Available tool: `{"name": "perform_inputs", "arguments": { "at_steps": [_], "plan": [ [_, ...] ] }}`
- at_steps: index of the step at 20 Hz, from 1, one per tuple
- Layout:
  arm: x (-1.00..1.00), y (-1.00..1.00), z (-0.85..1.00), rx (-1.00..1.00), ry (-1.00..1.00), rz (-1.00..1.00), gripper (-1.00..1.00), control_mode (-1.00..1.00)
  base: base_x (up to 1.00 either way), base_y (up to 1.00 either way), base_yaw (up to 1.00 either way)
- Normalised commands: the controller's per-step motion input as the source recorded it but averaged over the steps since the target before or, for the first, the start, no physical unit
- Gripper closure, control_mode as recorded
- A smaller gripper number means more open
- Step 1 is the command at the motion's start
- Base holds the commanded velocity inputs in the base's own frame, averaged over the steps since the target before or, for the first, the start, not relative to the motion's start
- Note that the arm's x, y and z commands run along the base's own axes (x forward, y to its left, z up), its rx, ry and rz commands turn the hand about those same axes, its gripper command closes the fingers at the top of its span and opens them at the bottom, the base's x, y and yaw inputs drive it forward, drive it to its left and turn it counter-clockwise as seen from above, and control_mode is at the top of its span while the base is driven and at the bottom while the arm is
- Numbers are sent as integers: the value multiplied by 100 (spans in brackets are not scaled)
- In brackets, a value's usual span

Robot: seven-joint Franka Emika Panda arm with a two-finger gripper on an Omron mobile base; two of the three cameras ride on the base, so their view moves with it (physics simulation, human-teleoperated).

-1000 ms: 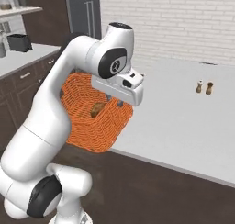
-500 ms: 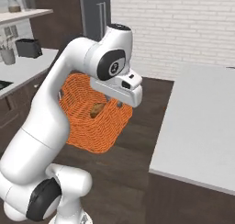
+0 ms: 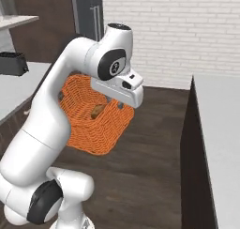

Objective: Open the cabinet, pick up the bread from the cabinet and place it in the basket. Then move the basket to the dining counter.

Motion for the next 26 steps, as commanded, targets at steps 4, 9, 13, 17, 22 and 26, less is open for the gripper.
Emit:
{"name": "perform_inputs", "arguments": {
  "at_steps": [4, 9, 13, 17, 22, 26],
  "plan": [
    [0, 0, 0, 0, 0, 0, 100, 100, 100, 17, -43],
    [0, 0, 0, 0, 0, 0, 100, 100, 100, 0, -38],
    [0, 0, 0, 0, 0, 0, 100, 100, 100, 11, -35],
    [0, 0, 0, 0, 0, 0, 100, 100, 100, 21, -31],
    [0, 0, 0, 0, 0, 0, 100, 100, 100, 32, -36],
    [0, 0, 0, 0, 0, 0, 100, 100, 83, 33, -53]
  ]
}}
